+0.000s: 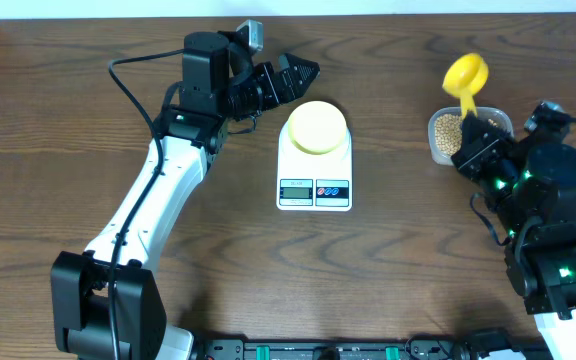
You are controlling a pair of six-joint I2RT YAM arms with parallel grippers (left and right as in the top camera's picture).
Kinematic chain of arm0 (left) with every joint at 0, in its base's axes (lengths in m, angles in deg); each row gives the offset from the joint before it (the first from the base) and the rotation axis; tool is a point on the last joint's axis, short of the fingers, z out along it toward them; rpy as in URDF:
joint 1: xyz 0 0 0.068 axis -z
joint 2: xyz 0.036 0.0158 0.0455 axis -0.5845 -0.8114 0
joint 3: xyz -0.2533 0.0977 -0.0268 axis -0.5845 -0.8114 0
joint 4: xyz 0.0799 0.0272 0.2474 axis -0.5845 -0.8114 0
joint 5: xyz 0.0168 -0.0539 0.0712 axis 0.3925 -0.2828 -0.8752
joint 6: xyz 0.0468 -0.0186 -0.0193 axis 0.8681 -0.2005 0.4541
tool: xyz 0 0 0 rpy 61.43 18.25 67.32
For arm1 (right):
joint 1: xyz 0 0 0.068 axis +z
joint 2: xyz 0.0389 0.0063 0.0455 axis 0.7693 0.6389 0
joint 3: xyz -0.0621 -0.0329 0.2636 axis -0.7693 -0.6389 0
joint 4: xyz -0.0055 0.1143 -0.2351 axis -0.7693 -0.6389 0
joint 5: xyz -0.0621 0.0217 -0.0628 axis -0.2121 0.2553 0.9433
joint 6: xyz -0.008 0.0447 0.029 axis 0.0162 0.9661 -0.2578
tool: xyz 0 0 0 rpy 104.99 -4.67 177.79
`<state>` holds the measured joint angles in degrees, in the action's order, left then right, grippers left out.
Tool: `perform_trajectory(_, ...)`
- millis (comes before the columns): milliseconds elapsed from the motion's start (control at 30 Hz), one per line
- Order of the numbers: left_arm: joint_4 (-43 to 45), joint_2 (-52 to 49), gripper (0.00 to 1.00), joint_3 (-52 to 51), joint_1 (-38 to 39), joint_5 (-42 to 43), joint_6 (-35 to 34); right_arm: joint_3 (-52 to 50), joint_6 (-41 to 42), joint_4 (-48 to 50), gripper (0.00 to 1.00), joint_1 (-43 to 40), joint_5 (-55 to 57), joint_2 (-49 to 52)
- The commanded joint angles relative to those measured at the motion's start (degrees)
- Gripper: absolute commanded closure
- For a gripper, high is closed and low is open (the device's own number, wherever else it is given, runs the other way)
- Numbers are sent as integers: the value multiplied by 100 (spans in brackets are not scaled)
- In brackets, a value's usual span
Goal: Scoop item into bowl and weigh 50g on scale
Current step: 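Move the scoop with the right gripper over the soybean tub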
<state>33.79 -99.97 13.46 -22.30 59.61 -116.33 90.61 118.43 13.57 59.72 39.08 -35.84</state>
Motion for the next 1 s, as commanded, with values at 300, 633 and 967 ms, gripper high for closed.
perform_trajectory(300, -26, 92, 5, 94, -35, -157, 55, 116, -210, -1102, 99, -61, 243, -7)
perform_trajectory(633, -28, 94, 5, 94, -35, -157, 55, 114, -317, -1434, 99, -33, 240, -4)
perform_trajectory(967, -28, 94, 5, 94, -33, -157, 52, 114, -551, -1497, 99, -33, 243, -4)
